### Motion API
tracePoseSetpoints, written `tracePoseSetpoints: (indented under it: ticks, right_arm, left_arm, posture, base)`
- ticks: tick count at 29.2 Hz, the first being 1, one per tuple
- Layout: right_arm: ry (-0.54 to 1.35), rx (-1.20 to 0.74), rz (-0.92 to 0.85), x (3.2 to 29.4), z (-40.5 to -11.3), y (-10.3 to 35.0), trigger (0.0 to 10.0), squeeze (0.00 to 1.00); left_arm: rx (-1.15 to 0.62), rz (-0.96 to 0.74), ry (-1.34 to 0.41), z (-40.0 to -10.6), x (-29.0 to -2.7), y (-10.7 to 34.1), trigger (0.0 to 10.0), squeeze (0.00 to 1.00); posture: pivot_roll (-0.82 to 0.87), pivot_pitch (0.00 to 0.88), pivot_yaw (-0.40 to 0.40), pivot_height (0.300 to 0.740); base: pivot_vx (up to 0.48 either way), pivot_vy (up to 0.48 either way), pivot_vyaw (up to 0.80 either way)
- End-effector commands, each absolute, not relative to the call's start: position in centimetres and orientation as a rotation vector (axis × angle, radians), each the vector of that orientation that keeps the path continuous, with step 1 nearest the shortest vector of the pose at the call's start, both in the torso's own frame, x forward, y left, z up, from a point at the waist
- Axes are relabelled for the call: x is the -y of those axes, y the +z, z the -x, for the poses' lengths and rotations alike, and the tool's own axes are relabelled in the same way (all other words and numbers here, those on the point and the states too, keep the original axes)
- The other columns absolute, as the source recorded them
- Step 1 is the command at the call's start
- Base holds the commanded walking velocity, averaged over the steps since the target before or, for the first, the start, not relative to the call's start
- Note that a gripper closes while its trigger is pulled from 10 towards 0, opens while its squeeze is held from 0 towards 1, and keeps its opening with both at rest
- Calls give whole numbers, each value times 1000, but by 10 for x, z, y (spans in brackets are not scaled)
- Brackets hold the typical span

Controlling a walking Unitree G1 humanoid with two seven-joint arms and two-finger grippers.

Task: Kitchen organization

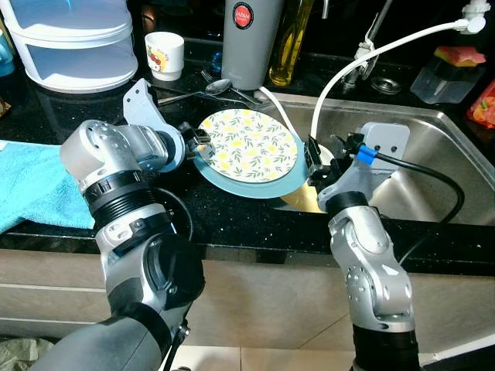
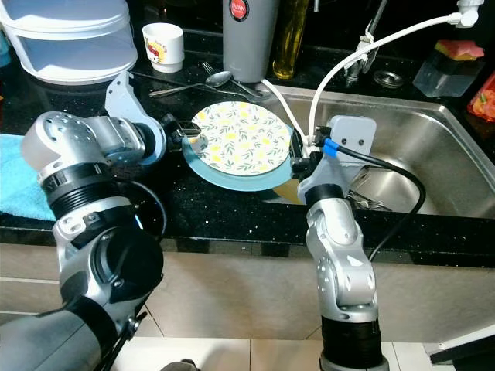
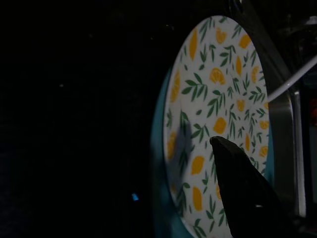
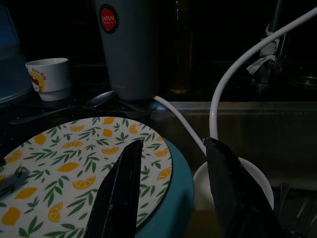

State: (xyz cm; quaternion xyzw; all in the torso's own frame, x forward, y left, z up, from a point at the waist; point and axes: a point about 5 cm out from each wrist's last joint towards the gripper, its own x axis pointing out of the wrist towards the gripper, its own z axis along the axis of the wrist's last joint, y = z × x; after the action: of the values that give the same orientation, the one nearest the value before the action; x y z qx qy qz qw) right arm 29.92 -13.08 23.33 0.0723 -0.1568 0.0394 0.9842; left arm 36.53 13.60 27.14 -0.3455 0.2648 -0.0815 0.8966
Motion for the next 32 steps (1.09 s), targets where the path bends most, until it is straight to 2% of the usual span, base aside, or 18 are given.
tracePoseSetpoints:
  ticks: [1,4,5,9,15,18,19,21,22,23,24,26,27,30,32]
  right_arm:
    - [74,304,-150,132,-298,231,10000,0]
    - [74,305,-149,132,-298,231,10000,0]
    - [74,306,-150,131,-299,231,10000,0]
    - [74,305,-151,131,-298,231,10000,0]
    - [75,309,-152,131,-299,231,10000,0]
    - [74,313,-151,131,-299,232,10000,0]
    - [74,313,-151,131,-299,232,10000,0]
    - [75,313,-151,131,-299,232,10000,0]
    - [75,313,-150,131,-300,232,10000,0]
    - [75,313,-150,131,-300,232,10000,0]
    - [74,314,-151,132,-300,232,10000,0]
    - [74,315,-154,132,-301,233,10000,0]
    - [67,293,-270,134,-303,233,10000,0]
    - [67,293,-270,134,-303,233,10000,0]
    - [64,280,-329,136,-305,233,10000,0]
  left_arm:
    - [-583,716,-159,-367,-136,265,9647,0]
    - [-595,723,-151,-368,-137,261,9647,0]
    - [-575,750,-151,-370,-139,261,0,0]
    - [-561,758,-155,-371,-141,263,0,0]
    - [-444,816,-160,-374,-147,278,0,0]
    - [-298,882,-186,-377,-152,298,0,0]
    - [-298,882,-186,-377,-152,298,0,0]
    - [-181,860,-258,-376,-152,320,0,0]
    - [-102,793,-306,-373,-150,335,7294,0]
    - [-102,793,-306,-373,-150,335,7294,0]
    - [-39,747,-377,-368,-147,348,10000,0]
    - [4,715,-432,-365,-145,356,10000,0]
    - [47,691,-523,-359,-146,365,10000,0]
    - [47,691,-523,-359,-146,365,10000,0]
    - [52,680,-546,-357,-147,366,10000,0]
  posture:
    - [315,90,-56,740]
    - [315,90,-56,740]
    - [318,88,-54,740]
    - [318,87,-54,740]
    - [317,80,-55,740]
    - [315,73,-59,740]
    - [315,73,-59,740]
    - [314,67,-63,740]
    - [313,64,-66,740]
    - [313,64,-66,740]
    - [313,63,-68,740]
    - [309,59,-69,740]
    - [306,57,-69,740]
    - [306,57,-69,740]
    - [306,57,-69,740]
  base:
    - [0,0,0]
    - [0,0,0]
    - [0,0,0]
    - [0,0,0]
    - [0,0,0]
    - [0,0,0]
    - [0,0,0]
    - [0,0,0]
    - [0,0,0]
    - [0,0,0]
    - [0,0,0]
    - [0,0,0]
    - [0,0,0]
    - [0,0,0]
    - [0,0,0]
